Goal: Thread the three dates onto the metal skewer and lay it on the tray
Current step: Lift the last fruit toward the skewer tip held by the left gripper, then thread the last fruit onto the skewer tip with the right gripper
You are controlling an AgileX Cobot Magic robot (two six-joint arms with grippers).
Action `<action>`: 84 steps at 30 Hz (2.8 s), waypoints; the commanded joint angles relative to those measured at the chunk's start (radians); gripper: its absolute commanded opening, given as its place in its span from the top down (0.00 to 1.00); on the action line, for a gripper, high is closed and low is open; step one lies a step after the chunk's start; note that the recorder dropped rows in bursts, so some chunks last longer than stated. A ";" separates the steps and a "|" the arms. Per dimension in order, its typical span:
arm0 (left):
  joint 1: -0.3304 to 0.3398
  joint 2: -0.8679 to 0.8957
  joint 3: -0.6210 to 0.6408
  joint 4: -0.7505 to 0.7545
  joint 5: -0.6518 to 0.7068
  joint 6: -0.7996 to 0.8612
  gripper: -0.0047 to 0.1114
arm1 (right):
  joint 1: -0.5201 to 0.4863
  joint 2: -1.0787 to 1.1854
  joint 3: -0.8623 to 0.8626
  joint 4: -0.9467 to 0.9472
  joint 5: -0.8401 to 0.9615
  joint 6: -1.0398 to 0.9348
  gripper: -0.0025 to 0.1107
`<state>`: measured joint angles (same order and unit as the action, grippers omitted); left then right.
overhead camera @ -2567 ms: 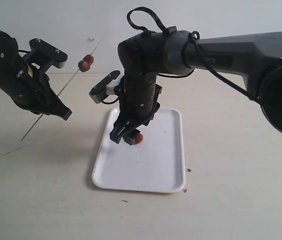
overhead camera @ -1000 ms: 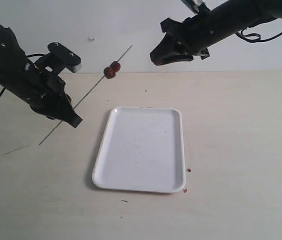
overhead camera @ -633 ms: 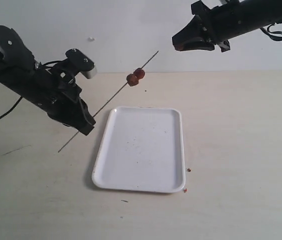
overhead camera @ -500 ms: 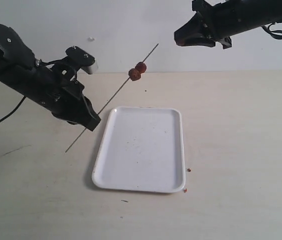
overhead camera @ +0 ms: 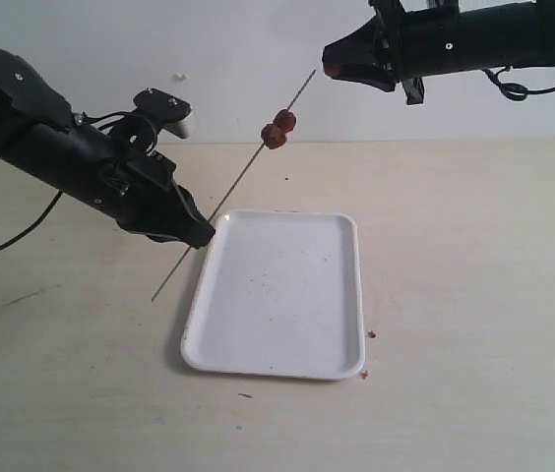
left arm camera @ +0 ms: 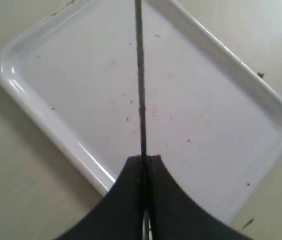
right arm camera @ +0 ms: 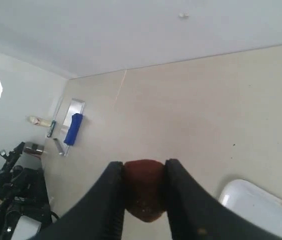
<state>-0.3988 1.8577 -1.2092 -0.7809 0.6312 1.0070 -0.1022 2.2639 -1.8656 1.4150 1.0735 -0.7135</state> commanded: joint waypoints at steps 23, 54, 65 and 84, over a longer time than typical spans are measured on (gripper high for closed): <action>-0.001 0.001 -0.004 -0.074 -0.005 0.029 0.96 | 0.020 -0.005 -0.007 0.128 0.117 -0.190 0.74; -0.001 0.001 -0.004 -0.282 -0.041 0.140 0.96 | 0.020 -0.005 -0.007 0.044 0.148 -0.253 0.74; -0.001 0.016 -0.004 -0.646 -0.032 0.496 0.96 | 0.020 0.004 -0.007 0.044 0.148 -0.253 0.74; -0.001 0.062 -0.004 -0.700 0.017 0.585 0.96 | 0.015 0.019 -0.007 0.156 0.148 -0.272 0.74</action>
<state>-0.3988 1.9207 -1.2057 -1.4779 0.6075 1.5807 -0.0867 2.2788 -1.8717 1.5349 1.2133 -0.9723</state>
